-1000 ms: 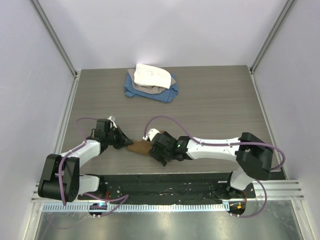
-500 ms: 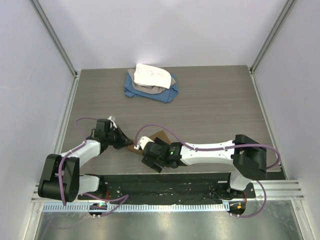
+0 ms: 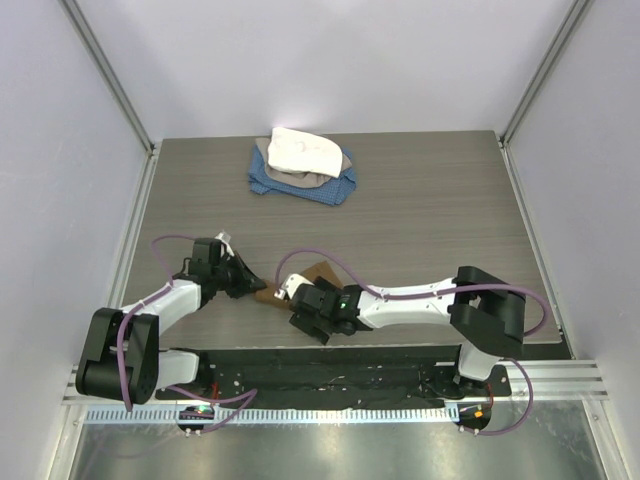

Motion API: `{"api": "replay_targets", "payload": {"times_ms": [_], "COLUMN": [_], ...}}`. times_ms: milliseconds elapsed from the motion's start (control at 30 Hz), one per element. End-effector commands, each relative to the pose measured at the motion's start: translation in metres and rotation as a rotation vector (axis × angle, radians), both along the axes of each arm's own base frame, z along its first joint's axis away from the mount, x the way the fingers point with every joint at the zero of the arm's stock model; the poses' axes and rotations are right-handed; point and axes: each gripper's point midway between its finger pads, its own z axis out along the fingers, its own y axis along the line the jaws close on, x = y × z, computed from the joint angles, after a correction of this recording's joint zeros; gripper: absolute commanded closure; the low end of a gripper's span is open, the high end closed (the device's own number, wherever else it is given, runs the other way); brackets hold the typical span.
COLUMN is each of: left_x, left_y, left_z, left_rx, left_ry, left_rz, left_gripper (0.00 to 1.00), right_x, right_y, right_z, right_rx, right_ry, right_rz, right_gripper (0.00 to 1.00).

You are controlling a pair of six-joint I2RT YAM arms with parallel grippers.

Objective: Fold the napkin, place the utensils inside, and roll it up
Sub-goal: Roll the napkin with the utensil

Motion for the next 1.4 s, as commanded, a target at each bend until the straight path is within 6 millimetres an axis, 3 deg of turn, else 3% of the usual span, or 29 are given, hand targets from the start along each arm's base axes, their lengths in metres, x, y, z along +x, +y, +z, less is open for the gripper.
{"api": "replay_targets", "payload": {"times_ms": [0,100,200,233,333,400,733,1033,1200,1267,1300,1367], "left_x": [0.004,0.003,0.003,0.003,0.004,0.004,0.005,0.007,0.008,0.011,0.013,0.017], "left_y": [-0.001,-0.001,-0.002,-0.002,-0.001,-0.003,-0.004,-0.005,-0.010,-0.011,-0.011,-0.010], "left_z": [0.007,0.006,0.005,0.005,0.003,0.002,0.002,0.001,0.004,0.008,0.010,0.014], "left_rx": [0.005,0.005,0.005,0.005,0.007,0.004,-0.004,-0.010,-0.032,-0.044,-0.046,-0.041], "left_ry": [-0.017,-0.012,-0.009,-0.008,-0.002,0.003,0.005,0.002,-0.009,-0.026,-0.030,-0.049], "left_rz": [-0.020,-0.021,-0.021,-0.023,-0.021,-0.025,-0.030,-0.034,-0.049,-0.051,-0.049,-0.039], "left_gripper": [1.00,1.00,1.00,1.00,1.00,1.00,1.00,1.00,1.00,1.00,0.97,0.91], "right_x": [0.000,-0.001,0.003,0.005,0.008,0.011,0.032,0.048,0.033,0.028,0.016,0.012], "right_y": [-0.008,-0.004,0.007,0.017,0.031,0.038,0.080,0.083,0.085,0.077,0.079,0.069], "right_z": [-0.018,-0.012,0.012,0.031,0.054,0.059,0.043,0.023,0.007,-0.005,-0.010,-0.021], "right_rx": [-0.021,-0.012,0.020,0.060,0.096,0.109,0.101,0.082,0.137,0.125,0.148,0.139], "right_ry": [0.049,0.054,0.022,-0.002,-0.054,-0.086,-0.173,-0.166,-0.011,0.069,0.145,0.222], "right_rz": [-0.012,-0.001,0.022,0.032,0.080,0.097,0.209,0.228,0.296,0.302,0.331,0.315], "right_gripper": [0.19,0.20,0.20,0.20,0.20,0.20,0.20,0.21,0.31,0.35,0.39,0.44]}}
